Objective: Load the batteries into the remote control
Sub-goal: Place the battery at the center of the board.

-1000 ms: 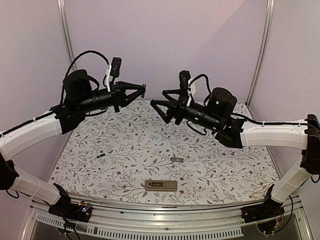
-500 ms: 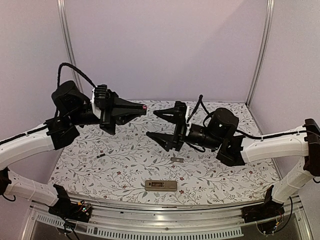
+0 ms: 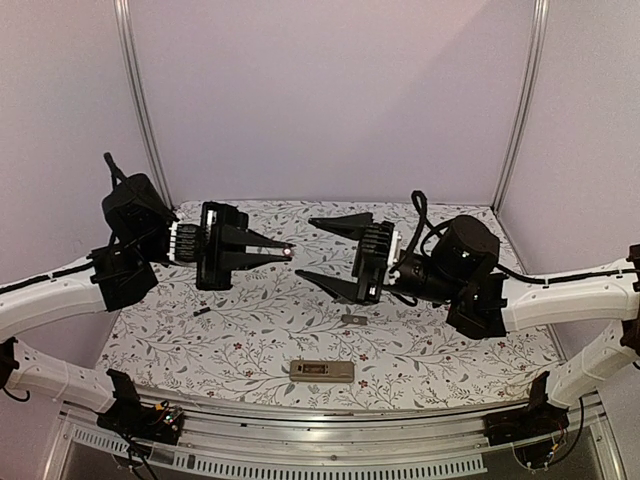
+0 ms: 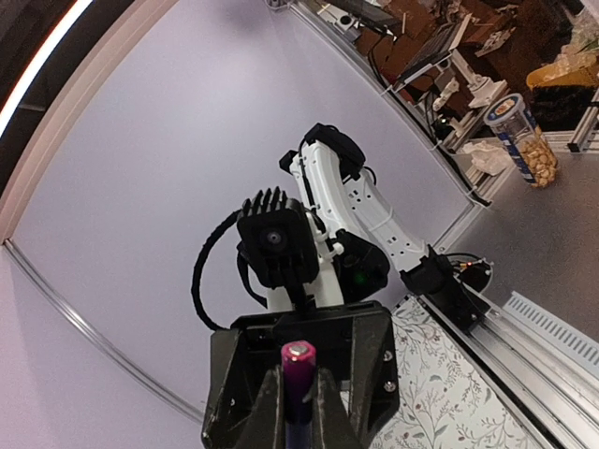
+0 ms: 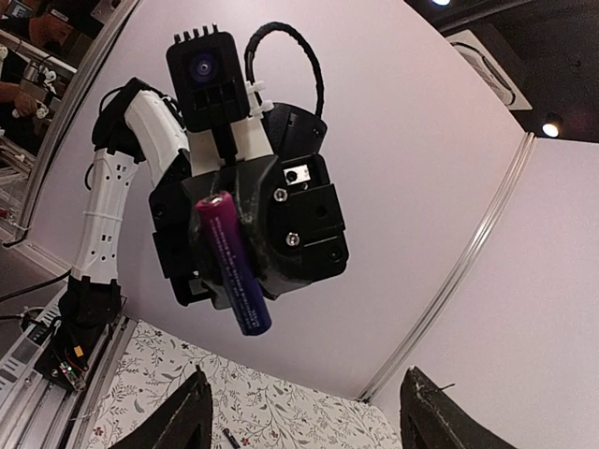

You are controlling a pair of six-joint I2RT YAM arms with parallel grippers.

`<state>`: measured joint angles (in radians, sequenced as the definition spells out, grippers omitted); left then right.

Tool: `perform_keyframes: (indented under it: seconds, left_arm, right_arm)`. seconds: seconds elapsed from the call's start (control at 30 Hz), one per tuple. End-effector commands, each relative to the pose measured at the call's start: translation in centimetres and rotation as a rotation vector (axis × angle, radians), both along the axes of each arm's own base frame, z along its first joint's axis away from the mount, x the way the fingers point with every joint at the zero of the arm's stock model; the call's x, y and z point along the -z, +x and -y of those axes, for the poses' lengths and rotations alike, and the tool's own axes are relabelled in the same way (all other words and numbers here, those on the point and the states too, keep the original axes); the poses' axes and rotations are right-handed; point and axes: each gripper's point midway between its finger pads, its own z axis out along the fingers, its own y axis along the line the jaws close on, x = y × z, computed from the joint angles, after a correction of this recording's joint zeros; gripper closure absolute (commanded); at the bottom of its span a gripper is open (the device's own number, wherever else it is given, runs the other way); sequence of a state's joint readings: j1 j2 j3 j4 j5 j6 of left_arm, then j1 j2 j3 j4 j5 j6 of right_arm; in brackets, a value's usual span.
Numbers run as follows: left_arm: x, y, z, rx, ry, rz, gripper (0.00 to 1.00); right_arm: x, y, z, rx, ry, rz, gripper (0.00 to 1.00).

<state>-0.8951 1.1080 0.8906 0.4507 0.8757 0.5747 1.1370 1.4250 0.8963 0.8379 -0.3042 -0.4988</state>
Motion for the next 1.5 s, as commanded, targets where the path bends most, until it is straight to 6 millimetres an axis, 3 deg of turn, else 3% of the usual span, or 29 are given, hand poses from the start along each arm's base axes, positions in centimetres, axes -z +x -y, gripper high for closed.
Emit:
perform_keyframes:
  seconds: [0.0,0.13,0.27,0.43,0.6,0.8,1.13,1.3,1.4,1.47]
  left_arm:
    - [0.2,-1.0,-0.2,0.019,-0.006,0.030,1.00]
    - [-0.6,-0.8,0.0,0.012,-0.019,-0.045,1.00]
    - [-2.4,2.2,0.8,-0.041,-0.030,-0.456,1.00]
    - [-3.5,4.5,1.2,-0.070,-0.041,-0.811,1.00]
    - [-2.5,6.9,1.9,-0.147,-0.009,-0.991,1.00]
    - [-1.7,7.4,1.8,-0.174,0.008,-1.057,1.00]
    - [-1.1,6.7,2.0,-0.156,0.048,-1.041,1.00]
    - [2.8,7.3,1.6,-0.288,0.129,-0.915,1.00]
    - [8.3,9.6,1.2,-0.505,0.259,-0.796,1.00]
    - [13.1,10.6,0.7,-0.630,0.410,-0.697,1.00]
  right_arm:
    - [-0.6,-0.2,0.3,0.027,-0.019,0.043,0.34]
    - [-1.1,-0.4,0.4,0.025,-0.016,0.047,0.40]
    - [-1.8,-0.5,-0.2,0.018,-0.023,0.025,0.43]
    - [-1.3,-0.8,1.0,0.025,-0.053,-0.034,0.34]
    - [-0.3,-1.4,3.0,0.037,-0.128,-0.060,0.28]
    - [1.2,-1.0,4.2,0.077,-0.196,-0.172,0.25]
    - [0.9,-0.4,4.9,0.112,-0.195,-0.241,0.25]
    - [1.5,0.8,5.5,0.189,-0.205,-0.298,0.25]
    - [2.6,2.0,6.2,0.264,-0.220,-0.336,0.24]
    - [3.7,3.3,6.9,0.340,-0.236,-0.370,0.23]
